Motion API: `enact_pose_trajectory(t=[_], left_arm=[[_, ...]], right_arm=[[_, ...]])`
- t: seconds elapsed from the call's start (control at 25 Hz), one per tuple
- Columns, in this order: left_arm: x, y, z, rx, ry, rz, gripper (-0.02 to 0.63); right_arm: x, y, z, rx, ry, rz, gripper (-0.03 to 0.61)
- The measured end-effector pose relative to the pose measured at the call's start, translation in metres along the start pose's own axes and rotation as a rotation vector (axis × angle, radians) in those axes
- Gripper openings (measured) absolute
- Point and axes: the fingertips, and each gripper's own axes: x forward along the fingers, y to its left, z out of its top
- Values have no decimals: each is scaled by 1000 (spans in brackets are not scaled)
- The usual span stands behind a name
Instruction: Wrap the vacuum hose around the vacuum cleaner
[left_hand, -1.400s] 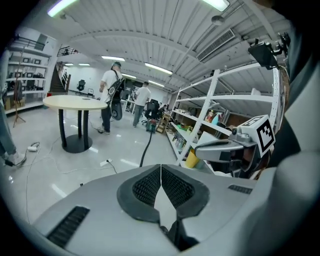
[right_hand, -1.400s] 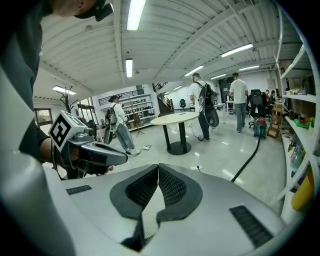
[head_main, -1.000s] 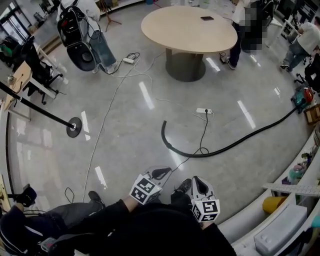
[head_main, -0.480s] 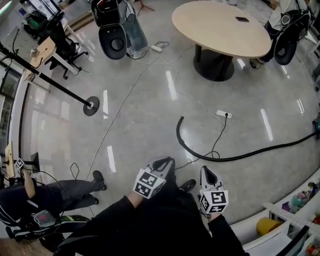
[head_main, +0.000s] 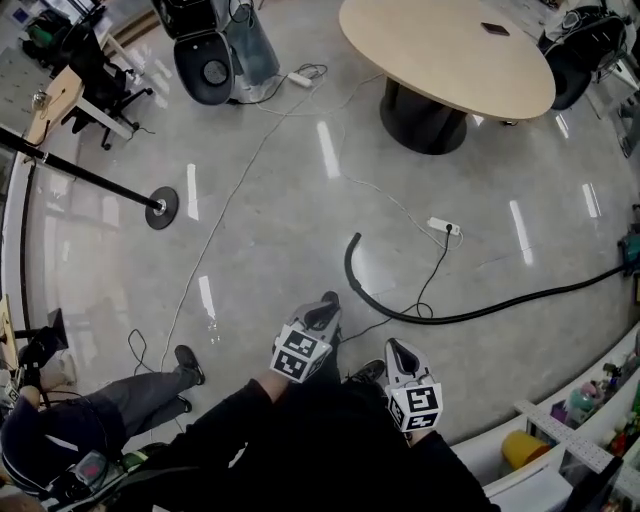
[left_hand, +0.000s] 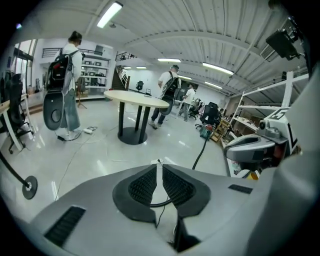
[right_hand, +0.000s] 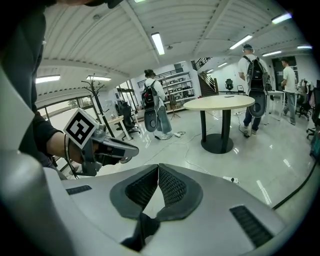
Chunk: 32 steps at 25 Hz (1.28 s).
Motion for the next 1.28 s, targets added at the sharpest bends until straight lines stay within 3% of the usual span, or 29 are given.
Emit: enact_pose_trajectory(t=[0.08,0.24,0.36,0.44,0.6,0.76,1.0,1.28], left_arm=[[22,30,6,6,30,-24,40],[70,85,-1,23,160,-95,129],[112,118,-16,84,239,-138,159],[140,135,-23,88,248,-147,169],[206,168,-61,56,285,-111,185],[282,191,-106,54,349,-75,217],[367,211,-160,42,399,-84,233],[468,244,-227,78,437,-64,235]], right_arm=[[28,3,11,14,18,0,14],[81,-6,25,76,40,-37,14],[116,-27,21,117,39,-89,14],[136,-48,9,154,43,-123,14],[171,-92,-40,235,62,-158,14],[203,-137,-97,248,92,-158,14],[227,-192,-174,303,105,-193,14],[276,-262,-232,302,27,-190,14]])
